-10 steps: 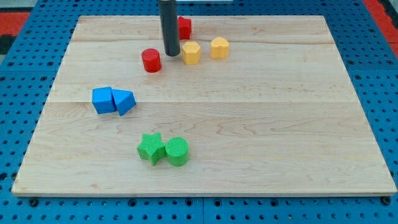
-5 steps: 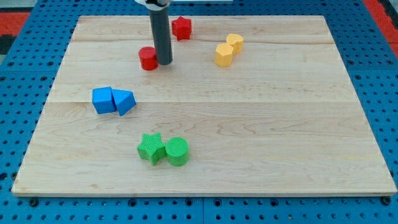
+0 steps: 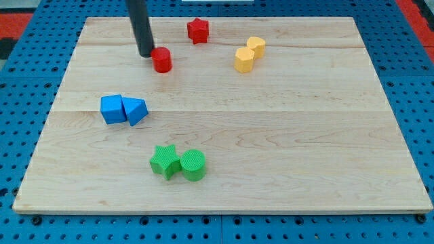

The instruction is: Push red circle towards red star

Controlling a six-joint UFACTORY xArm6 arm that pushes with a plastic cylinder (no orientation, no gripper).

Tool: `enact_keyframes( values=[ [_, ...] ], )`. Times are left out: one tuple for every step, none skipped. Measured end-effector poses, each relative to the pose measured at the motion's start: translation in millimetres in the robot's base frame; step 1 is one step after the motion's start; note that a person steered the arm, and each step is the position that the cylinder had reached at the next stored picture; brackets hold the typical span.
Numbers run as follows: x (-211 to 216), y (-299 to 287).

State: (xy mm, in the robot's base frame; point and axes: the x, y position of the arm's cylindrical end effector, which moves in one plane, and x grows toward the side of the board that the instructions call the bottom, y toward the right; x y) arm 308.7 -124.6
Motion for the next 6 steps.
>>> enact_keyframes(
  values=[
    [53,-16],
    [55,26],
    [14,72],
    [-27,85],
    [-13,82],
    [5,82]
  ],
)
